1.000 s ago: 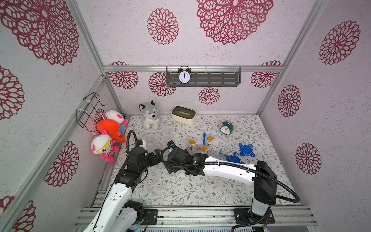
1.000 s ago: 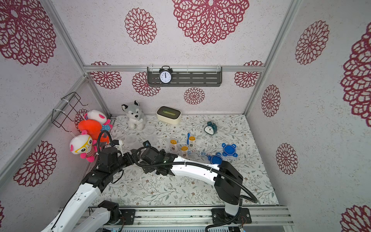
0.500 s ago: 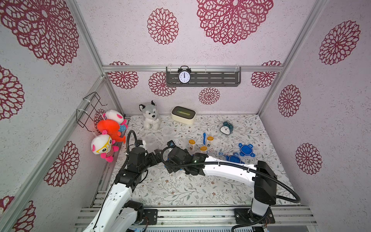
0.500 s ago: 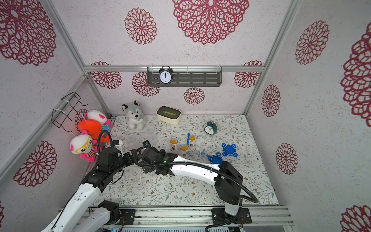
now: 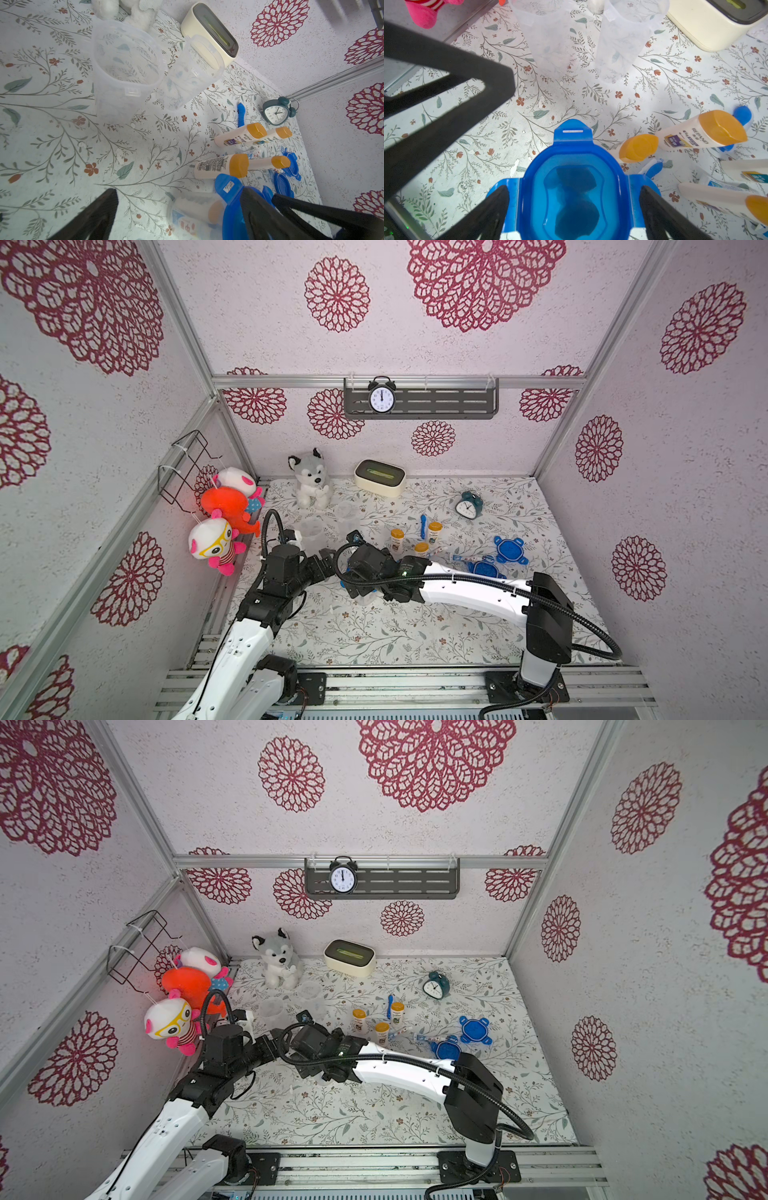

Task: Pack away toiletry kits
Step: Close the fastener on the container.

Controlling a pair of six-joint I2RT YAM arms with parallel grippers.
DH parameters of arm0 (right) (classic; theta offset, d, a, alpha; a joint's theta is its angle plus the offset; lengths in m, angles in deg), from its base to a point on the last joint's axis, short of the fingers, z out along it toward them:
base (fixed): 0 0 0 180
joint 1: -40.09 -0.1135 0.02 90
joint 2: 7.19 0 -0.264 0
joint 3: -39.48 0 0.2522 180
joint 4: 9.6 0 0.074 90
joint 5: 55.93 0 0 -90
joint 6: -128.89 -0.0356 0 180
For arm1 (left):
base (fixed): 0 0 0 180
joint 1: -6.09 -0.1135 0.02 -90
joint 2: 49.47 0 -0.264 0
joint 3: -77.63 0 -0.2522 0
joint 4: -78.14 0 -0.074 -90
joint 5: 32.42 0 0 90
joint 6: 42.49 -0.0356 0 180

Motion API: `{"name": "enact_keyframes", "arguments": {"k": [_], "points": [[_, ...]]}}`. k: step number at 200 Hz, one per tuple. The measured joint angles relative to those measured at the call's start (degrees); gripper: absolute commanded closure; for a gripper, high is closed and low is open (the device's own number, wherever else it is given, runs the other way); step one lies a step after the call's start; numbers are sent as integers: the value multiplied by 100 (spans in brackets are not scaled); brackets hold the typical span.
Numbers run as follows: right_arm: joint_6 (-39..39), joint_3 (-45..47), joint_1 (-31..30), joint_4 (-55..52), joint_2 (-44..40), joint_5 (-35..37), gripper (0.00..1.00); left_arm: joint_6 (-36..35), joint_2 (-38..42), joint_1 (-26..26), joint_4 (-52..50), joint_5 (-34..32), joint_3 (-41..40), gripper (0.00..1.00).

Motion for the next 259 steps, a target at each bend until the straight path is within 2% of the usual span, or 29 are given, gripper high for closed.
{"name": "enact_keyframes", "arguments": {"k": [170,259], "points": [[-111,0,72,-2,61,-179,1,-2,52,-15,0,4,-42,4],[-153,0,166,-37,103,-562,1,0,50,-15,0,4,-46,4]]}}
